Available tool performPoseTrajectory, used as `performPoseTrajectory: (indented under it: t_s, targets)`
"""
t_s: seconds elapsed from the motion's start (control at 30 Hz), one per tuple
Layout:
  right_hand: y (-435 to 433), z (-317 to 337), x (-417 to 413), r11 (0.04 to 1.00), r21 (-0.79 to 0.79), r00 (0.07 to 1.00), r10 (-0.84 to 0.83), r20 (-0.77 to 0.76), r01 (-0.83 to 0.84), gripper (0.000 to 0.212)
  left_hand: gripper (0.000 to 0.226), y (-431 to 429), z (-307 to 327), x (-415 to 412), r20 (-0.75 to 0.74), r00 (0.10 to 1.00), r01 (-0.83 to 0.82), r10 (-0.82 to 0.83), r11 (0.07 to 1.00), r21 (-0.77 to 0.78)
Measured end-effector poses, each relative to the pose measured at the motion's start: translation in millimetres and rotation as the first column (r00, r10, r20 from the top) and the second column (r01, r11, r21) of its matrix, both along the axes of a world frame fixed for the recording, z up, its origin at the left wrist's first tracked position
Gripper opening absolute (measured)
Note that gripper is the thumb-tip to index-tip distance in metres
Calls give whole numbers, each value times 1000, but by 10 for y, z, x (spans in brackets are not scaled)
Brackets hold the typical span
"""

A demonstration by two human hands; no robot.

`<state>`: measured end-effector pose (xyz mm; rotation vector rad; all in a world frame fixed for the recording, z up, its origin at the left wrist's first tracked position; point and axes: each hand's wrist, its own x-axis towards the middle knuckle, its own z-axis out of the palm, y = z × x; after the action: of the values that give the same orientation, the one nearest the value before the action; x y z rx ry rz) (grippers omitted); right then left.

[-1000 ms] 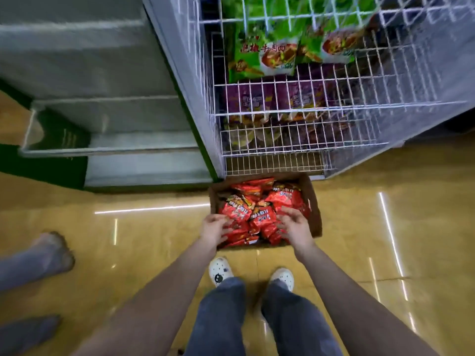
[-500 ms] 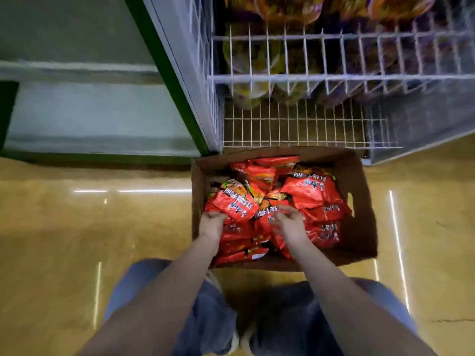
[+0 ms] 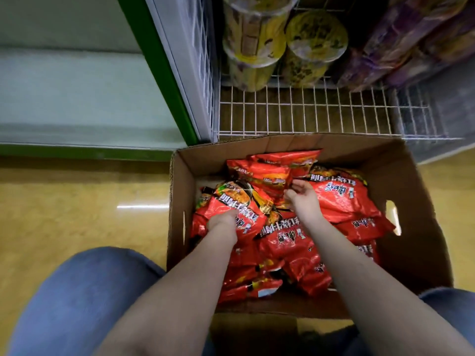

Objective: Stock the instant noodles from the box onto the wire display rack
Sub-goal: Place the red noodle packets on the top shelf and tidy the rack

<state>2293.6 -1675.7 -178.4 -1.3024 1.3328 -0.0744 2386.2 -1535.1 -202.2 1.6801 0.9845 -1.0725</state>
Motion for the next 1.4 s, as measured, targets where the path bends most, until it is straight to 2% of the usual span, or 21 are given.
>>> performPoseTrajectory:
  t_s: [0.1, 0.2, 0.27, 0.33, 0.37, 0.43, 0.5, 0.57, 0.63, 0.7, 0.77, 0.83, 0.9, 0.97, 1.03, 1.1, 1.13, 1.2, 1.27, 1.37, 1.4]
  targets:
    - [-22, -37, 59, 1000, -6, 1000, 25, 17, -25, 55, 74, 25, 6, -32, -5, 1000, -22, 21, 999, -29]
    - [-17, -106, 139, 998, 19, 997, 58, 46, -59, 57, 66, 29, 4, -30, 71, 990, -117, 125, 987, -109]
    - [2, -166, 184, 996, 2, 995, 93, 40, -93, 51, 88, -12, 78, -12, 122, 978, -142, 169, 969, -202]
    - [32, -222, 222, 995, -35, 995, 94, 25, -93, 48, 111, -61, 142, -29, 149, 982, -75, 114, 967, -245]
    - [53, -230, 243, 995, -53, 996, 86, 14, -85, 49, 113, -79, 179, -48, 167, 984, -16, 62, 965, -261]
    - [94, -254, 275, 988, -134, 997, 81, -22, -83, 52, 102, -100, 189, -100, 231, 972, 101, -45, 966, -238]
    - [138, -249, 271, 964, -240, 992, 97, -84, -114, 50, 89, -99, 205, -135, 309, 944, 167, -115, 975, -148]
    - [180, -201, 239, 927, -331, 982, 141, -123, -175, 50, 88, -89, 234, -136, 350, 923, 192, -160, 980, -59]
    - [211, -128, 200, 852, -448, 963, 225, -150, -269, 43, 90, -92, 320, -122, 386, 897, 243, -215, 970, -22]
    - [256, -27, 170, 787, -522, 943, 304, -139, -330, 34, 88, -111, 447, -122, 423, 873, 292, -244, 955, -53]
    - [301, 69, 126, 766, -541, 928, 366, -74, -346, 28, 81, -126, 518, -99, 424, 882, 288, -208, 948, -134]
    - [347, 199, 63, 813, -485, 915, 399, 58, -323, 30, 68, -141, 546, -99, 362, 929, 192, -78, 937, -292]
    - [383, 313, -25, 880, -376, 913, 373, 163, -292, 33, 58, -147, 558, -103, 202, 977, 35, 65, 890, -455]
    - [394, 351, -156, 928, -257, 921, 327, 214, -270, 32, 54, -144, 495, -79, 86, 989, -64, 119, 878, -474]
    - [416, 404, -275, 959, -117, 924, 279, 260, -257, 32, 45, -117, 395, -49, 58, 996, -32, 61, 912, -408]
    - [474, 424, -355, 976, -4, 934, 208, 292, -216, 38, 35, -74, 325, -59, 63, 995, 99, -81, 920, -378]
    - [499, 409, -388, 988, 56, 952, 124, 281, -145, 38, 34, -55, 336, -84, 58, 988, 152, -140, 911, -383]
    - [518, 417, -407, 983, 182, 966, -66, 252, 20, 45, 50, -13, 326, -131, 30, 979, 195, -200, 892, -409]
    - [524, 410, -438, 981, 177, 972, -115, 206, 79, 57, 75, 17, 303, -170, -33, 971, 195, -238, 861, -469]
    - [517, 434, -471, 967, 190, 950, -213, 228, 171, 30, 95, 3, 331, -202, -25, 932, 297, -360, 804, -515]
    - [508, 433, -481, 951, 238, 940, -251, 232, 195, 31, 103, -12, 324, -208, -22, 922, 320, -387, 792, -520]
